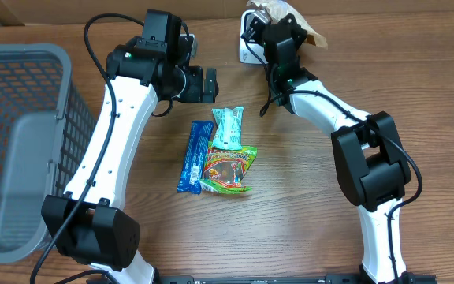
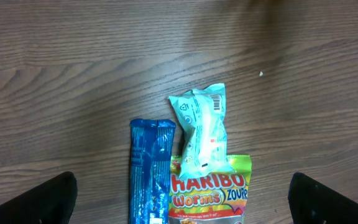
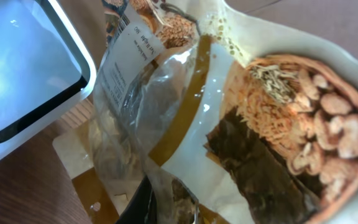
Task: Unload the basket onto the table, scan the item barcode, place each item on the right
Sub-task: 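Hold the PanTree bag barcode over the white scanner, then carry the scanned PanTree bag to the right side of the table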
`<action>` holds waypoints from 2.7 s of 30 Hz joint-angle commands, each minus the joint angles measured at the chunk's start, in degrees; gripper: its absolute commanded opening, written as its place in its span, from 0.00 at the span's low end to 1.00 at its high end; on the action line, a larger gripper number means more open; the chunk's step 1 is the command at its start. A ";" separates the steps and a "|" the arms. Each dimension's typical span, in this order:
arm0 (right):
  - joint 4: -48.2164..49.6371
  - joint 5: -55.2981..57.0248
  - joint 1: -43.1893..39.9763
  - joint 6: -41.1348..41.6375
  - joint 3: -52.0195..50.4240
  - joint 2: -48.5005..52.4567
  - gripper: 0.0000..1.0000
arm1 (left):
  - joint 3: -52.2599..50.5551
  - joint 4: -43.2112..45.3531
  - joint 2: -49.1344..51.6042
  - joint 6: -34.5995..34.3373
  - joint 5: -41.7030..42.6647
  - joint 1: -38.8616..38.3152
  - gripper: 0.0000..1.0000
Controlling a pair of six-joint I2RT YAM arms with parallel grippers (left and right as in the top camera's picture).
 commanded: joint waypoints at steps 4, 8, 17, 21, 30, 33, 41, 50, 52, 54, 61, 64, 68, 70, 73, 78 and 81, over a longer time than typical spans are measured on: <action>-1.84 -0.07 0.02 -3.04 1.16 0.28 0.04 | -0.24 0.00 0.70 1.27 0.46 -0.37 1.00; -1.84 -0.04 0.07 -5.97 1.16 0.37 0.04 | -0.24 0.00 0.70 1.29 0.46 -0.37 1.00; 0.52 0.20 1.16 -19.19 1.16 0.37 0.04 | -0.24 0.00 0.70 1.29 0.46 -0.37 1.00; 3.41 0.17 1.53 -20.13 1.16 0.37 0.04 | -0.24 0.20 0.70 1.29 0.46 -0.37 1.00; 3.37 -1.73 1.57 -26.25 1.16 0.37 0.04 | -0.22 0.04 0.68 1.97 0.42 -0.33 1.00; 3.37 -1.70 1.57 -26.25 1.16 0.37 0.04 | -0.22 0.00 0.68 1.99 0.42 -0.33 1.00; 4.17 -0.17 1.57 -26.25 1.16 0.37 0.04 | -0.22 -0.04 0.68 1.97 0.42 -0.33 1.00; 5.55 0.24 1.57 -25.73 1.16 -0.55 0.04 | -0.22 0.09 0.68 1.97 0.42 -0.31 1.00; 5.42 0.22 1.64 -23.10 1.16 -2.45 0.04 | -0.22 0.22 0.68 1.95 0.42 -0.33 1.00; 0.90 0.17 1.70 -18.86 1.16 -6.32 0.04 | -0.22 0.24 0.68 1.95 0.44 -0.33 1.00; -30.27 -5.14 2.80 9.46 1.18 -21.70 0.04 | -0.22 0.17 0.68 1.95 0.46 -0.33 1.00; -43.28 -18.47 2.69 24.52 1.18 -29.55 0.04 | -0.22 0.20 0.68 1.95 0.44 -0.33 1.00; -57.61 -36.28 0.15 39.71 1.18 -38.29 0.04 | -0.22 0.20 0.68 1.95 0.44 -0.33 0.99; -63.93 -41.27 -1.90 45.62 1.18 -41.42 0.04 | -0.22 0.22 0.68 1.95 0.46 -0.33 1.00; -74.31 -49.31 -7.30 52.06 1.18 -44.57 0.04 | -0.22 0.35 0.68 0.63 1.44 -0.42 1.00; -86.73 -64.48 -26.75 53.90 -1.18 -44.35 0.04 | -0.24 -0.66 0.68 0.66 2.19 -0.42 1.00; -85.81 -61.68 -40.98 62.69 -6.75 -42.95 0.04 | -0.24 -0.87 0.68 1.36 2.62 -0.46 1.00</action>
